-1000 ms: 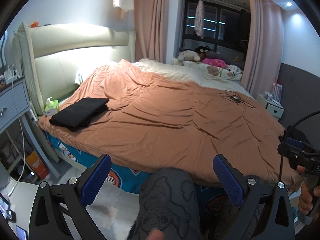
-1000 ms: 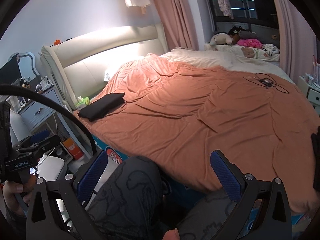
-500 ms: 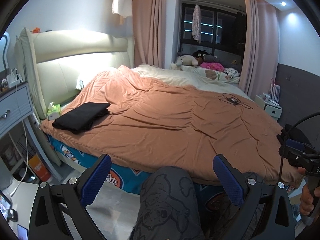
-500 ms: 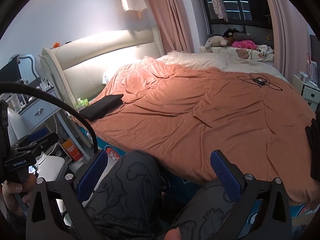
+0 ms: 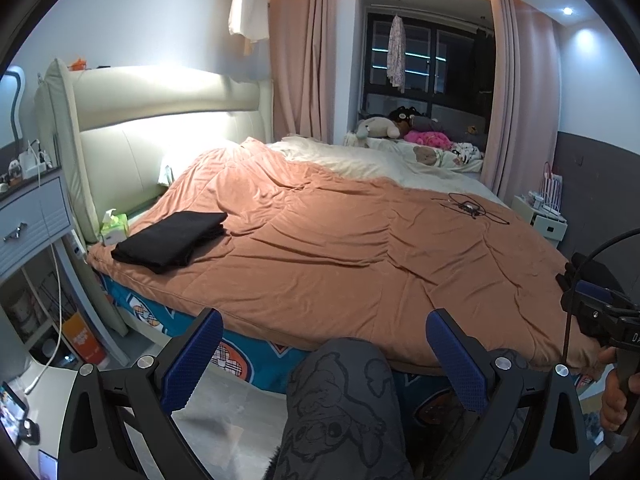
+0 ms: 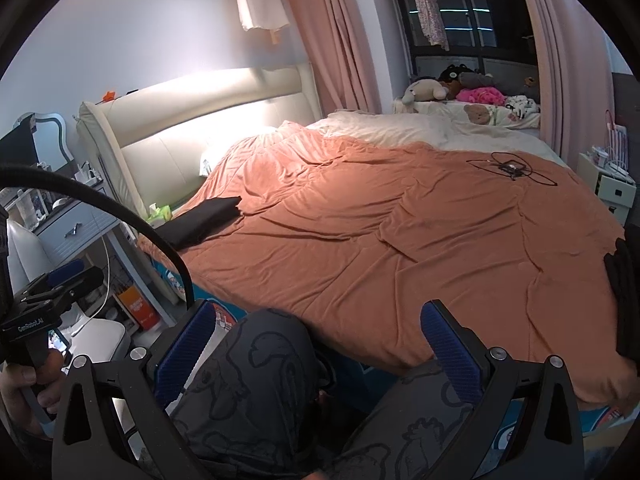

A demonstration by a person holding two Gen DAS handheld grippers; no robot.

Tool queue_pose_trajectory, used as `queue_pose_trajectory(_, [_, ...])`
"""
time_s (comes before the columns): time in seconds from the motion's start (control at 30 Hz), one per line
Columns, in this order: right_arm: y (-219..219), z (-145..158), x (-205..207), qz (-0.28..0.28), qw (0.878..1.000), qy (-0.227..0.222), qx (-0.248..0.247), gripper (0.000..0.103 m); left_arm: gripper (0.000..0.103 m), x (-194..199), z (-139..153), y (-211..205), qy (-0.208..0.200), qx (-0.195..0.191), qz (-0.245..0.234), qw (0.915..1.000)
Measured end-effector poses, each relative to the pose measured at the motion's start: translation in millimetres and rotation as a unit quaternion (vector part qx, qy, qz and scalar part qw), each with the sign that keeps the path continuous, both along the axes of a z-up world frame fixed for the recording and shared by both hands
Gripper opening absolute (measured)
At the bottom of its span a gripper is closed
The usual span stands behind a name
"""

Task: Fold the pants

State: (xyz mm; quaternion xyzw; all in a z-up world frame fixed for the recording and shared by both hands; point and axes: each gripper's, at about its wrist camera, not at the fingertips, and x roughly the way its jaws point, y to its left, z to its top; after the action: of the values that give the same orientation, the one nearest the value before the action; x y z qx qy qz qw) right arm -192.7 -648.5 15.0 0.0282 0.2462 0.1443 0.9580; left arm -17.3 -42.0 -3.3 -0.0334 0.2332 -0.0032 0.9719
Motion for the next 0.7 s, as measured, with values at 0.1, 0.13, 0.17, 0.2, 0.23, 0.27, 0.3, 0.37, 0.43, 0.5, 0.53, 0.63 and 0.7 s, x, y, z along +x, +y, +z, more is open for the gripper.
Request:
queue_pose_trajectory(0.1, [-3.3, 0.6, 0.4, 0.005, 1.0, -0.002, 0.002, 0.103, 0.103, 0.1, 0.0, 0.0, 0.0, 0.0, 0.0, 1.0])
queue_pose_trajectory(0.13, [-3.9, 0.6, 0.2, 0.005, 1.0, -0.003, 0.001, 0.103, 0.103, 0.0, 0.0, 0.0, 0.0, 0.0, 0.0, 1.0])
queue_pose_trajectory(0.17, [-3.9, 0.8, -0.1, 0.006, 1.0, -0.004, 0.0, 0.103, 0.103, 0.0, 0.1, -0.1, 0.0, 0.0, 0.0, 1.0])
queue_pose_trajectory(0.2, [-4.5, 0.6, 0.2, 0.006, 1.0, -0.004, 0.0, 0.103, 0.103, -0.1, 0.1, -0.1, 0.0, 0.001, 0.0, 1.0])
queue_pose_trajectory(0.23, [-4.8, 0.6, 0.0, 0.007, 1.0, -0.005, 0.0, 0.103, 0.103, -0.5, 0.6, 0.1, -0.001, 0.001, 0.0, 1.0])
queue_pose_trajectory(0.27, [-5.0, 0.6, -0.4, 0.007, 1.0, -0.005, 0.0, 0.103, 0.103, 0.0, 0.2, 0.0, -0.001, 0.0, 0.0, 1.0])
queue_pose_trajectory(0.3, [-5.3, 0.1, -1.0, 0.006, 1.0, -0.006, 0.001, 0.103, 0.103, -0.3, 0.6, -0.5, -0.002, 0.001, 0.0, 1.0])
queue_pose_trajectory(0.37, [-6.4, -0.2, -1.2, 0.007, 1.0, -0.006, 0.003, 0.103, 0.103, -1.3, 2.0, -0.4, -0.003, 0.002, -0.001, 1.0])
queue_pose_trajectory(0.43, [-6.1, -0.6, -1.5, 0.006, 1.0, -0.006, 0.002, 0.103, 0.103, -1.9, 2.9, 0.1, -0.004, 0.002, 0.0, 1.0])
queue_pose_trajectory(0.5, [-6.5, -0.8, -1.0, 0.007, 1.0, -0.007, 0.001, 0.103, 0.103, -1.6, 3.1, 0.4, -0.004, 0.002, -0.001, 1.0])
queue_pose_trajectory(0.53, [-6.8, -0.8, -0.9, 0.007, 1.0, -0.007, 0.001, 0.103, 0.103, -1.8, 2.9, 0.3, -0.004, 0.002, -0.001, 1.0])
queue_pose_trajectory(0.63, [-6.3, -1.1, -1.7, 0.008, 1.0, -0.008, 0.001, 0.103, 0.103, -1.8, 2.6, 0.1, -0.004, 0.002, -0.001, 1.0])
queue_pose_trajectory(0.7, [-5.9, -1.2, -1.9, 0.008, 1.0, -0.008, 0.001, 0.103, 0.103, -2.0, 2.5, -0.1, -0.004, 0.002, -0.001, 1.0])
